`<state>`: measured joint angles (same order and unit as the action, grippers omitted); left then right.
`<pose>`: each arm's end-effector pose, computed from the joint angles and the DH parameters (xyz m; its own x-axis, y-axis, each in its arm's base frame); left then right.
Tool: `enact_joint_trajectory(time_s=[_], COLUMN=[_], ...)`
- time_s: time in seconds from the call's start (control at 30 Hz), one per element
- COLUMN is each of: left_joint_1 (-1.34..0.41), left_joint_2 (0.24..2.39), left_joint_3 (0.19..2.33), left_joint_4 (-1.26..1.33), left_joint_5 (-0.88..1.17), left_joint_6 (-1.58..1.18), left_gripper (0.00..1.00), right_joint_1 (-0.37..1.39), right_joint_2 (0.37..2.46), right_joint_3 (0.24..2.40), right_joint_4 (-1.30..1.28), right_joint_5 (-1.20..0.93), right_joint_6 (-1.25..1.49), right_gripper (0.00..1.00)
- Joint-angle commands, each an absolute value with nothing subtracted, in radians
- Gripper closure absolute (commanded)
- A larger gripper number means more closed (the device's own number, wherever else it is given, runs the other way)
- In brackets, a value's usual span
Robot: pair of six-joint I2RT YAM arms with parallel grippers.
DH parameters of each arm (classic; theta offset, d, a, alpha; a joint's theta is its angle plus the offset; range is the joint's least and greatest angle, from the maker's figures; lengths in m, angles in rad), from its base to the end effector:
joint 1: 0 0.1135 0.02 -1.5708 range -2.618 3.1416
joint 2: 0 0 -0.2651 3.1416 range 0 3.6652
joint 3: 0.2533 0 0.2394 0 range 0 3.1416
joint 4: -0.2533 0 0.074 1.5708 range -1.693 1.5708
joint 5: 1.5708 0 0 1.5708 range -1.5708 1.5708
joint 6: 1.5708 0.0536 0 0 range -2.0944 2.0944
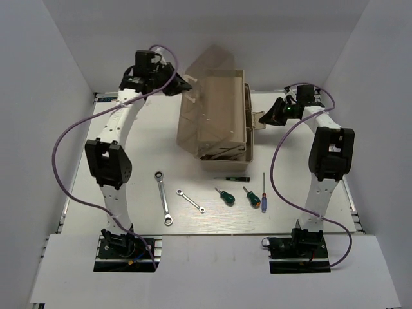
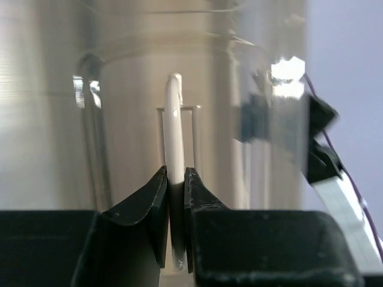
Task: Sort the tools into containers
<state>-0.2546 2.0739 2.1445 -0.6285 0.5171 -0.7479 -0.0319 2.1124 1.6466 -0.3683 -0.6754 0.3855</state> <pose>0.4550 -0.1458 0.3581 -0.8005 -0.4025 -0.4440 0.1096 0.6300 -0.7688 0.4693 0.0185 0.2044 -0.8345 0.3203 -0.4484 -0.0876 0.7263 0.6817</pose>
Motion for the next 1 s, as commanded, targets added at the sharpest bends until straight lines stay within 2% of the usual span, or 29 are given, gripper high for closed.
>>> enact_joint_trajectory(time_s=[0.0,0.2,0.27,0.37,0.4,0.43,0.5,0.53,0.63,0.67,0.73,0.83,0.97], left_joint_1=[-0.153,-0.106,-0.097,-0.097,-0.097,-0.097,-0.087,-0.087,-0.078,-0.068,-0.058,-0.049,-0.04], left_joint_2=[1.964,1.888,1.876,1.876,1.876,1.876,1.876,1.876,1.867,1.867,1.838,1.786,1.698], left_joint_3=[2.083,1.938,1.892,1.882,1.882,1.882,1.882,1.882,1.902,1.902,1.89,1.861,1.809], left_joint_4=[-0.652,-0.676,-0.661,-0.661,-0.661,-0.661,-0.673,-0.683,-0.735,-0.756,-0.775,-0.805,-0.816], left_joint_5=[0.377,0.336,0.336,0.336,0.336,0.336,0.327,0.318,0.273,0.264,0.226,0.158,0.078], left_joint_6=[-0.654,-0.611,-0.611,-0.611,-0.601,-0.601,-0.601,-0.601,-0.592,-0.592,-0.592,-0.592,-0.581], left_gripper=[1.0,1.0,0.95,0.82,0.77,0.75,0.68,0.56,0.41,0.41,0.38,0.35,0.35], right_joint_1=[-0.103,-0.106,-0.103,-0.104,-0.103,-0.104,-0.106,-0.103,-0.107,-0.112,-0.121,-0.141,-0.16], right_joint_2=[2.098,2.1,2.105,2.109,2.112,2.108,2.106,2.105,2.095,2.089,2.079,2.06,2.026], right_joint_3=[1.692,1.695,1.697,1.698,1.7,1.7,1.698,1.7,1.7,1.697,1.692,1.689,1.678], right_joint_4=[-0.314,-0.296,-0.293,-0.278,-0.275,-0.272,-0.264,-0.261,-0.267,-0.27,-0.278,-0.322,-0.389], right_joint_5=[-0.633,-0.656,-0.667,-0.702,-0.709,-0.728,-0.745,-0.758,-0.775,-0.782,-0.792,-0.788,-0.773], right_joint_6=[0.374,0.385,0.387,0.391,0.391,0.391,0.388,0.384,0.368,0.358,0.35,0.319,0.223], right_gripper=[1.0,1.0,1.0,1.0,0.95,0.75,0.62,0.46,0.32,0.24,0.22,0.1,0.1])
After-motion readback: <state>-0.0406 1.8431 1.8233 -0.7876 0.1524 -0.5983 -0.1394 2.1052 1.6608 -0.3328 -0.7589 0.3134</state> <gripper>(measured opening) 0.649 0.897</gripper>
